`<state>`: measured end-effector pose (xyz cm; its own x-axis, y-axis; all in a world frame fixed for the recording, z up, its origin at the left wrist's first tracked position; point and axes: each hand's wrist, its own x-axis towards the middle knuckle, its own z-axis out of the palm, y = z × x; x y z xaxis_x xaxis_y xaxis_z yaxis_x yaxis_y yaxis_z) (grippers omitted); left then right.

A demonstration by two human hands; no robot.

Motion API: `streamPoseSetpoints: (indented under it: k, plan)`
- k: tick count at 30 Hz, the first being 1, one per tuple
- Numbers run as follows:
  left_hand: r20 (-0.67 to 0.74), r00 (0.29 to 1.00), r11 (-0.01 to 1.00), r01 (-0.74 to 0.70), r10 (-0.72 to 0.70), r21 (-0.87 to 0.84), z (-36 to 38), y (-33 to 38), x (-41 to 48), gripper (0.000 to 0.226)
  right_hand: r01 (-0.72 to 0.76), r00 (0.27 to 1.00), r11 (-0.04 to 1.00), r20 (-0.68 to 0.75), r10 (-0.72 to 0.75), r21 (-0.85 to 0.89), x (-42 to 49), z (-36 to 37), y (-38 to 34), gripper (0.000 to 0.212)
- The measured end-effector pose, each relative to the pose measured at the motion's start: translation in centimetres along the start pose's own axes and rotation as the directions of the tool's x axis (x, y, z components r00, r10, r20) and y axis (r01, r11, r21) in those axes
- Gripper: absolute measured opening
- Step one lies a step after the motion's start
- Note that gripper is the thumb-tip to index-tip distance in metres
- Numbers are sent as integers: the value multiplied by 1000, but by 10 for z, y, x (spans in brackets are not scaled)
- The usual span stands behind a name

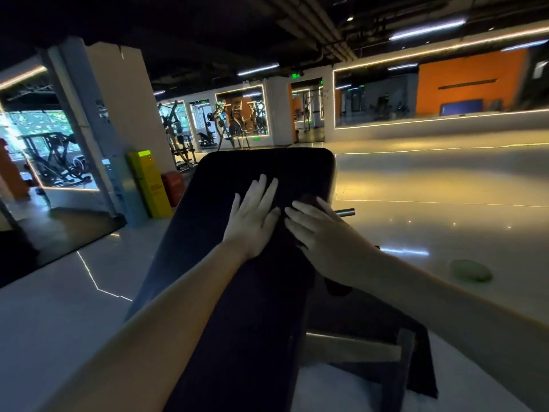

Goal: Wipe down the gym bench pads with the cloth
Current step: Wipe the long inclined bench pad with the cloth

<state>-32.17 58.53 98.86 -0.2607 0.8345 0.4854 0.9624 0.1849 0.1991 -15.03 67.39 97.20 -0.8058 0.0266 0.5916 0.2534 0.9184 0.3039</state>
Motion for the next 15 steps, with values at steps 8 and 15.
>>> streamPoseSetpoints:
  k: [8,15]
  plan:
    - [-114,993,999,13,-8,46,15,-10,-10,72,-147,975,985,151,161,-94,85,-22,51,51]
    - [-1,989,978,143,-145,154,9,1,-9,73,-182,959,972,190,210,-150,134,-12,57,43]
